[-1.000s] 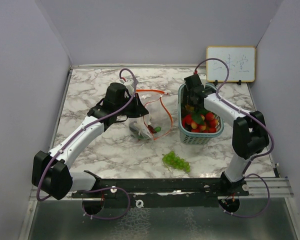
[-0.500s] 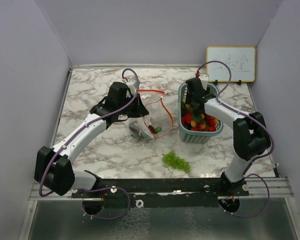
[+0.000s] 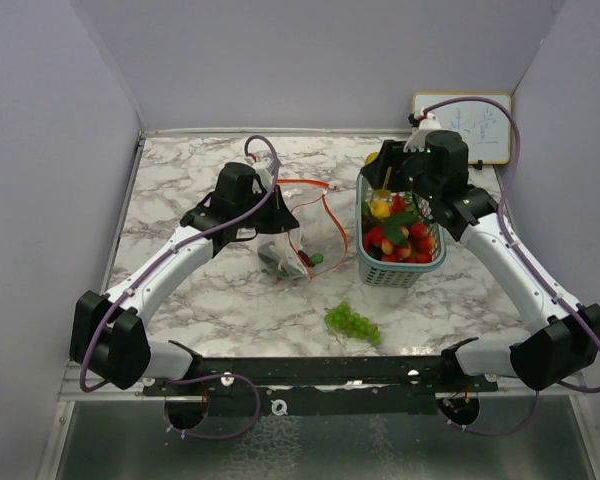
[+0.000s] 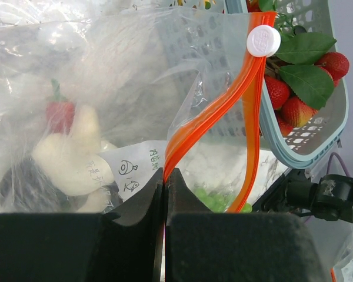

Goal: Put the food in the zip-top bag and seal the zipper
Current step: Pick up the fake fruit from the bin, then place the fake fruit in the zipper food storage bag.

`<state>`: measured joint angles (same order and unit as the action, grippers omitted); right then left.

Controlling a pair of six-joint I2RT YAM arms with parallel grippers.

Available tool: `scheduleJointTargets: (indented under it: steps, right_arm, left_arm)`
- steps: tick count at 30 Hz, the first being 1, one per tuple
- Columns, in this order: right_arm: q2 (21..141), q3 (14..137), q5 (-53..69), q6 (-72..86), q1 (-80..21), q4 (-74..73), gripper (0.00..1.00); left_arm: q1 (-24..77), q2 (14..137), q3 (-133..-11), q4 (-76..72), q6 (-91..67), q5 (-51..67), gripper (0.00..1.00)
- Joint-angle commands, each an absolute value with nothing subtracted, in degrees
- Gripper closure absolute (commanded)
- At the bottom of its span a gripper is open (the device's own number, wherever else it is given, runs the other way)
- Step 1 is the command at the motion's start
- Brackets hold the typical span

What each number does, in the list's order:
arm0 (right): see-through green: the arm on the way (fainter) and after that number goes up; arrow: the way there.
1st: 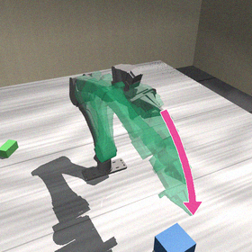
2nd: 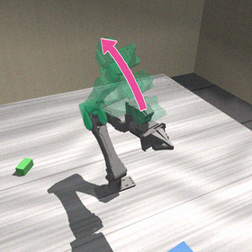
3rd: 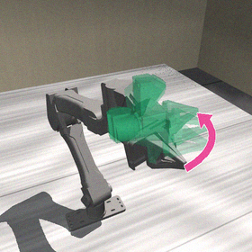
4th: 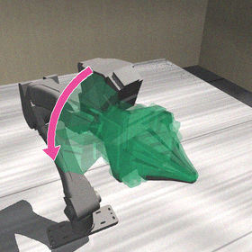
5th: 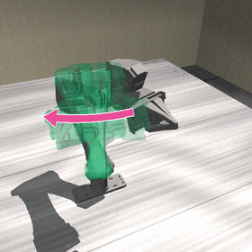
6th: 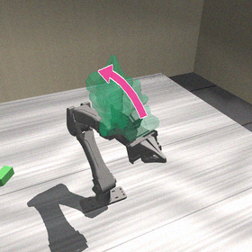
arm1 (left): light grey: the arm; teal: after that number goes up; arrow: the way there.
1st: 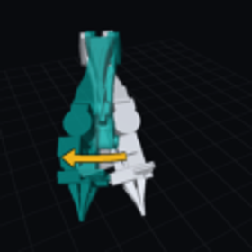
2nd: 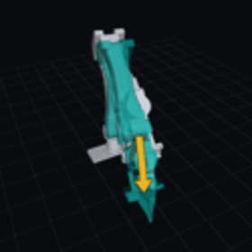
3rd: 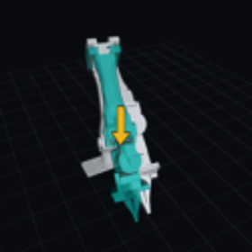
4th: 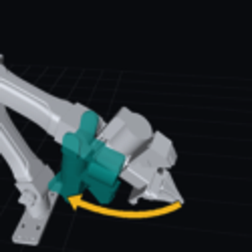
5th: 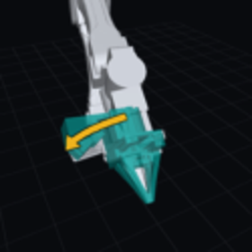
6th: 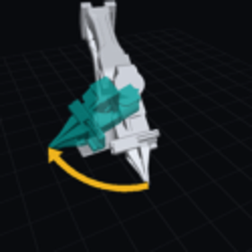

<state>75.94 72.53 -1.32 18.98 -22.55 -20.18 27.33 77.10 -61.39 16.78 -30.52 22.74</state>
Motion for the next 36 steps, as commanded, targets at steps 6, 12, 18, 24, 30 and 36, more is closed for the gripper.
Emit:
scheduleJointTargets:
  steps: [6, 12, 18, 24, 30, 36]
  right_arm:
    - [71.3, 65.9, 30.1, 27.2, -28.6, -11.1, 0.74]
    - [71.1, 61.3, 29.2, 32.5, -32.0, -3.3, 0.71]
    - [72.5, 61.0, 16.2, 30.5, -35.1, -7.6, 0.34]
    - [74.8, 64.5, 13.5, 29.6, -35.1, -12.2, 0.01]
    - [73.5, 68.9, 1.5, 32.8, -35.1, -18.5, 0.01]
    - [82.8, 81.0, -2.3, 38.2, -35.1, -30.5, 0.01]
  left_arm:
    - [27.0, 78.8, -63.6, 12.2, -34.1, 27.3, 1.0]
    - [27.0, 79.1, -64.4, 12.5, -35.0, 28.2, 1.0]
    - [27.0, 78.8, -65.2, 13.5, -35.1, 28.4, 1.0]
    - [27.0, 78.2, -65.2, 14.1, -35.0, 28.1, 1.0]
    - [27.0, 77.1, -64.5, 14.0, -35.2, 27.8, 1.0]
    - [27.0, 76.6, -63.2, 12.6, -35.8, 27.9, 1.0]
